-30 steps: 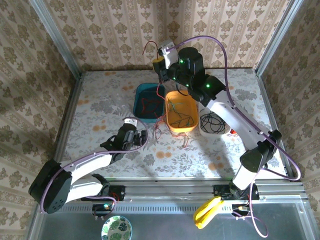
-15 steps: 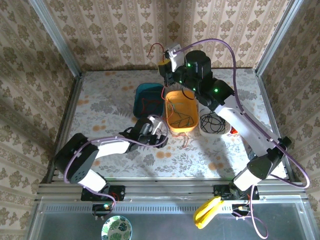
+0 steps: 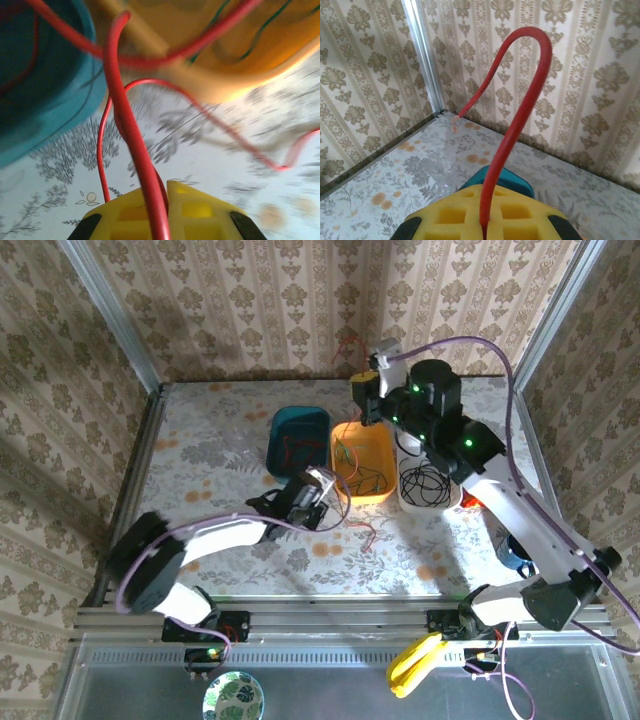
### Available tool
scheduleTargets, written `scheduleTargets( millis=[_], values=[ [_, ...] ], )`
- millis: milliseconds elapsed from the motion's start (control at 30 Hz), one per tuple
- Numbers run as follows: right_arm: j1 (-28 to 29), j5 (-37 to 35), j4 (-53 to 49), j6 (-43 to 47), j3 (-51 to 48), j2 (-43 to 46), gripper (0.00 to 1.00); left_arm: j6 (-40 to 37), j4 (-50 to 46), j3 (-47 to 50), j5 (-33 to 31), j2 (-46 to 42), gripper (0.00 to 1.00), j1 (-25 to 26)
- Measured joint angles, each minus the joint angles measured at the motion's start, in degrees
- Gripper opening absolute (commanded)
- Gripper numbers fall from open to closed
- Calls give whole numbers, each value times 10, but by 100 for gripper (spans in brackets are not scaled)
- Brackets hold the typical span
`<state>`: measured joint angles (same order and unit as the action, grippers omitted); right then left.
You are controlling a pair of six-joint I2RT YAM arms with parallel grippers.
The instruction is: Untangle the cables
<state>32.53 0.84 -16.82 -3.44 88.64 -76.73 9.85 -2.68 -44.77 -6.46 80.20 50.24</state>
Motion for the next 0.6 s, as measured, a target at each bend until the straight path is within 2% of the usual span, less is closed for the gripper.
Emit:
scheduleTargets(
  millis=[100, 267, 433, 600],
  values=[
    [-5, -5, 2, -13, -37, 37, 1, 0, -46, -46, 80, -106, 0, -35],
    [-5, -5, 1, -28, -101, 71, 2, -31, -120, -208, 150, -170, 0, -103],
    [-5, -5, -7, -39, -143, 78, 2, -63, -143, -296, 176, -178, 0, -161],
    [-5, -5, -17, -45, -152, 93, 2, -81, -142, -315, 183, -117, 0, -204]
  ],
)
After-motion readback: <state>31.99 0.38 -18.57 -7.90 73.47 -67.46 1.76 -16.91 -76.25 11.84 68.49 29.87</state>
